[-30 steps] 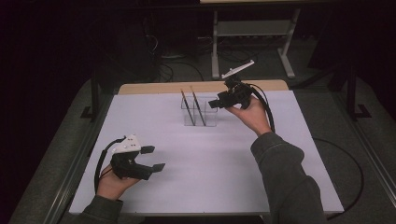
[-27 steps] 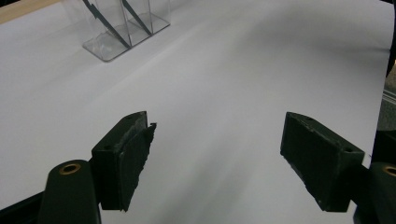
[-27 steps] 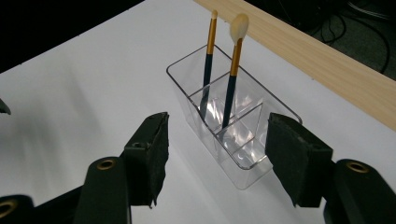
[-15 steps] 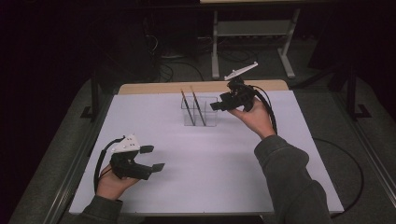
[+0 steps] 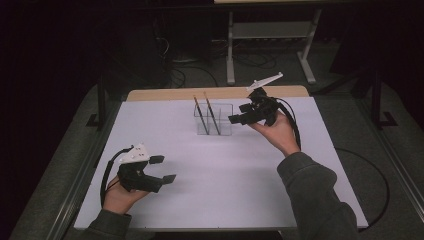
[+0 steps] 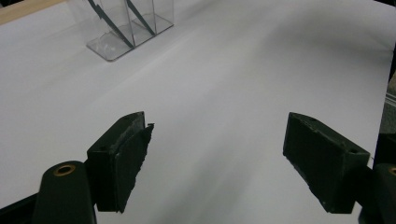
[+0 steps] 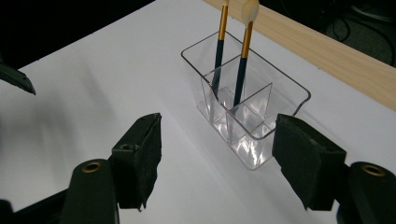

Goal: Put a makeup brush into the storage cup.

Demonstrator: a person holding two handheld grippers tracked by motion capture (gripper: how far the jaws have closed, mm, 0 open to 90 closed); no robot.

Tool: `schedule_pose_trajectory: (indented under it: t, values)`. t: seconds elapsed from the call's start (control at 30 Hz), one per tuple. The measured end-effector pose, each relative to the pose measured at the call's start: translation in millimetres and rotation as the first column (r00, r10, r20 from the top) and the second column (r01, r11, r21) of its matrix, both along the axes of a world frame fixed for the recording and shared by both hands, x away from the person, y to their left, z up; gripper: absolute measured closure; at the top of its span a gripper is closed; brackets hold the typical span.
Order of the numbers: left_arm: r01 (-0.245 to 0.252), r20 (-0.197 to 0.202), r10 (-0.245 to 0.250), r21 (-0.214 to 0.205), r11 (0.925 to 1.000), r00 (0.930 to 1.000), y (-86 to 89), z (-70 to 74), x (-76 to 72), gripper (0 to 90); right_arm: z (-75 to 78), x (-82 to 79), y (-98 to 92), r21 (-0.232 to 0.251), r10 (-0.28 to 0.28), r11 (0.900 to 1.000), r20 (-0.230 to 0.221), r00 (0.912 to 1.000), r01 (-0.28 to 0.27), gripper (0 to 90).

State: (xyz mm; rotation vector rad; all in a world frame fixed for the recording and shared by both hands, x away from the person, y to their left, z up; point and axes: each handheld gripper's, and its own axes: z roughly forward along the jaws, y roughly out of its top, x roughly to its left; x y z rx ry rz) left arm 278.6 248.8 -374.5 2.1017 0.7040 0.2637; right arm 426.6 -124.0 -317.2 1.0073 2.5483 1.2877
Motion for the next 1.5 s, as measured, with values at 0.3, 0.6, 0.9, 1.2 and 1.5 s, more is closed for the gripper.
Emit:
schedule_pose_trajectory:
  t: [0.3,0.6,0.9,1.2,1.5]
  values:
    - [-0.006,-0.002,0.006,-0.004,1.0,1.0,-0.6,-0.4,0.0,20.4,-1.8,-9.6,-10.9,0.009,-0.007,0.9999,-0.002,1.0,0.007,31.6]
    - [-0.011,-0.001,0.011,-0.006,0.9999,0.9999,0.6,0.0,0.2,20.4,-6.9,-18.7,-19.0,0.01,-0.002,1.0,0.001,1.0,0.002,30.6]
    - [-0.019,0.0,0.019,-0.01,0.9998,0.9998,2.5,-0.2,1.4,20.3,-9.1,-25.9,-32.3,0.023,-0.015,0.9996,0.007,0.9999,0.015,30.5]
    - [-0.021,-0.002,0.021,-0.011,0.9997,0.9998,1.7,-0.4,1.8,20.0,-15.4,-33.7,-41.9,0.032,-0.011,0.9994,0.004,0.9999,0.011,29.5]
    - [-0.029,-0.002,0.029,-0.018,0.9994,0.9996,3.2,-1.7,2.3,19.9,-22.6,-40.8,-46.9,0.034,-0.011,0.9994,0.002,0.9999,0.011,28.5]
